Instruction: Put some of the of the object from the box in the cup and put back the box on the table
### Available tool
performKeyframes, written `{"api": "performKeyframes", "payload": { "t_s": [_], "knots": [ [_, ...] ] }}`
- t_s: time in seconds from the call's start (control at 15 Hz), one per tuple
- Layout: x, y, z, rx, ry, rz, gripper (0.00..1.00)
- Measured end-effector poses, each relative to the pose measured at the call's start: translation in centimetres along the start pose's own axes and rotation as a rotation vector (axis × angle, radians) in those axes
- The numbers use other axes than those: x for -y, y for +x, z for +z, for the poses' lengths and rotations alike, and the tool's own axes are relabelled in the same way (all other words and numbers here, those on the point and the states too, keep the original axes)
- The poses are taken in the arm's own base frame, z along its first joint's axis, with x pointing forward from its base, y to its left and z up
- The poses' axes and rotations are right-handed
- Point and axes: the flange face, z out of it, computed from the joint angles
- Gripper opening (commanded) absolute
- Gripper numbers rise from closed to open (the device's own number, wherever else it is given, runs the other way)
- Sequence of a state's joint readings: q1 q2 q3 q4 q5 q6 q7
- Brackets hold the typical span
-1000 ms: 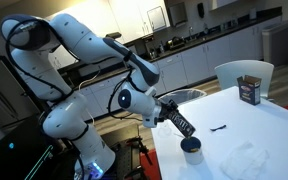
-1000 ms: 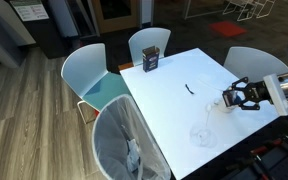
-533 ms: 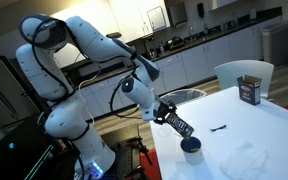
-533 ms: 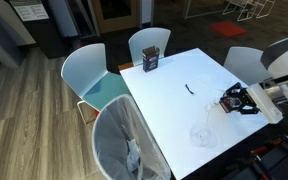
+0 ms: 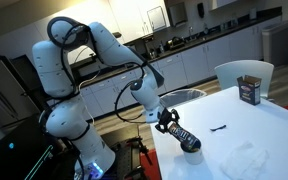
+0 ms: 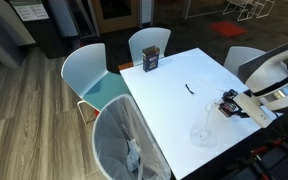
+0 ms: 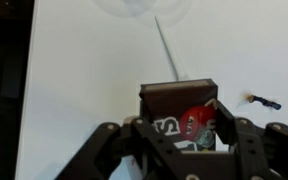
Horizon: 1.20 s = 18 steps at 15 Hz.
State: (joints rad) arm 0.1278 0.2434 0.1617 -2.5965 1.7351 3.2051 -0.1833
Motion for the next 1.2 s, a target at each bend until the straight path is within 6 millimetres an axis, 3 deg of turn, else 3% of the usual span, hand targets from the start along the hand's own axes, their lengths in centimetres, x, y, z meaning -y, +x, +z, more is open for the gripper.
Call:
{"api": "performKeyframes", "payload": {
  "t_s": [0.53,0.93,1.2],
  "knots": [
    [0.5,-2.2,1.0,-0.219,-0.08,-0.105,0.37],
    [-0.1,1.0,0.8,-0.372,-0.118,-0.13,0.37],
    [-0.3,-0.5,1.4,-0.429,-0.13,-0.148,0.37]
  ]
}}
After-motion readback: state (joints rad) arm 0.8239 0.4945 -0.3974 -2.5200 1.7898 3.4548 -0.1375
